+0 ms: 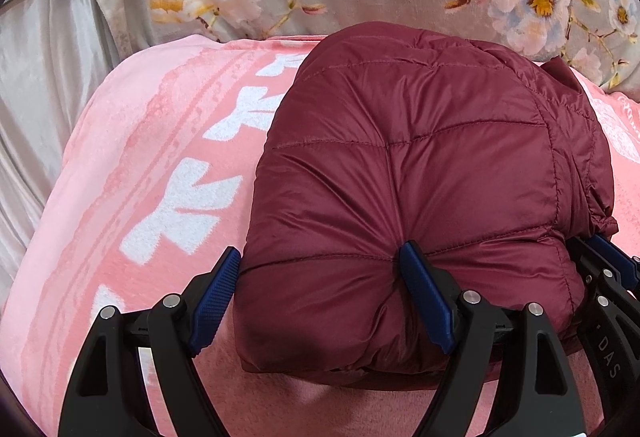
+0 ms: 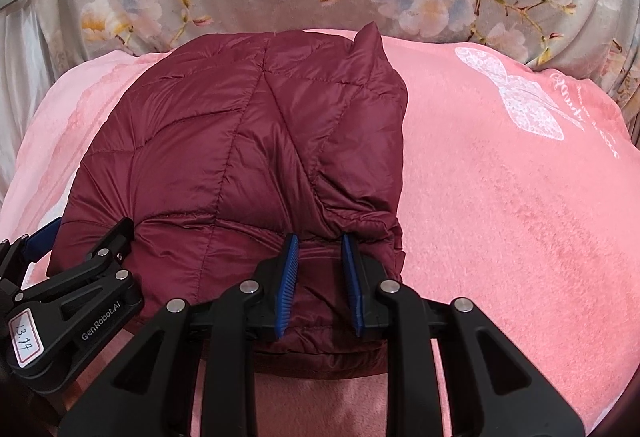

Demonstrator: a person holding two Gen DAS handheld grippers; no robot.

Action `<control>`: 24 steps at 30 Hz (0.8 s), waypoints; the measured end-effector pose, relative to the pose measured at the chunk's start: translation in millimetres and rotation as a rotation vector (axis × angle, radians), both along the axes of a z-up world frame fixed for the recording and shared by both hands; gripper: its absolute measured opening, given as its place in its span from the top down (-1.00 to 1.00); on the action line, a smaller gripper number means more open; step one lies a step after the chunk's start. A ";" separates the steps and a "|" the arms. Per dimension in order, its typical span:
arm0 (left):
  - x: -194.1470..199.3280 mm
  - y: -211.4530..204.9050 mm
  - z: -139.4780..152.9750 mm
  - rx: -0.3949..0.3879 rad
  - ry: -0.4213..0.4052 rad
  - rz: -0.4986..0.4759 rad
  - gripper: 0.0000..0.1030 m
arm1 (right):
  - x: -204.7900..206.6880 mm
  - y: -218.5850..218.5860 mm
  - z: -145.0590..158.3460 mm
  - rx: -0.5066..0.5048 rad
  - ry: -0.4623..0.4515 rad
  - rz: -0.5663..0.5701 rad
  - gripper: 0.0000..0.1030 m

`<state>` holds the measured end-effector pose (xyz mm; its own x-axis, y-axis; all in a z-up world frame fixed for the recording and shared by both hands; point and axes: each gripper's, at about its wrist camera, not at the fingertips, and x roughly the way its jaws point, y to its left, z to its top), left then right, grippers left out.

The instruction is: Fold large clothes

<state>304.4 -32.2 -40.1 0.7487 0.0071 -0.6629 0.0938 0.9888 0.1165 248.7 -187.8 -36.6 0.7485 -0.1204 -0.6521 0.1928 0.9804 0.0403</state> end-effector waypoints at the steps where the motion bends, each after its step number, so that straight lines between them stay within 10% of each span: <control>1: 0.5 0.4 -0.2 -0.001 0.001 0.000 -0.54 | 0.0 -0.2 -0.3 0.002 0.001 0.000 0.59; 24: 2.1 -0.5 -1.9 0.015 -0.001 0.005 -0.54 | 1.2 -2.6 -1.7 0.014 0.006 0.005 0.58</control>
<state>306.5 -32.7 -42.0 0.7496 0.0203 -0.6616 0.0891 0.9873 0.1313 249.9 -190.4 -38.3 0.7452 -0.1075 -0.6582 0.1885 0.9806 0.0532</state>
